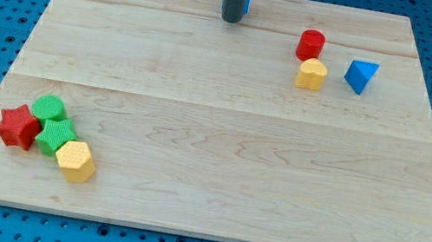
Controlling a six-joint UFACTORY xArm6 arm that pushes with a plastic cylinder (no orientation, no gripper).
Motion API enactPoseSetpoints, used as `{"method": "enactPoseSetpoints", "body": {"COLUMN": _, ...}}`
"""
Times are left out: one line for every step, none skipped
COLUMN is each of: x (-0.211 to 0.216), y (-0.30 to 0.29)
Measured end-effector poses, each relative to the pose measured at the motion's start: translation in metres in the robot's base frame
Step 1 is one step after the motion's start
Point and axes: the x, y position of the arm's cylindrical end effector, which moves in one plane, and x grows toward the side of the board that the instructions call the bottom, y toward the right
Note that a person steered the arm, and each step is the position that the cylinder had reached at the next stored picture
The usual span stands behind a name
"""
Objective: Move the red circle diagonally bottom left to the blue cube
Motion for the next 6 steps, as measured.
{"method": "enactPoseSetpoints", "body": {"x": -0.012, "y": 0.088}}
{"method": "enactPoseSetpoints", "body": {"x": -0.014, "y": 0.181}}
{"method": "enactPoseSetpoints", "body": {"x": 0.030, "y": 0.213}}
{"method": "enactPoseSetpoints", "body": {"x": 0.037, "y": 0.153}}
{"method": "enactPoseSetpoints", "body": {"x": 0.037, "y": 0.086}}
{"method": "enactPoseSetpoints", "body": {"x": 0.037, "y": 0.017}}
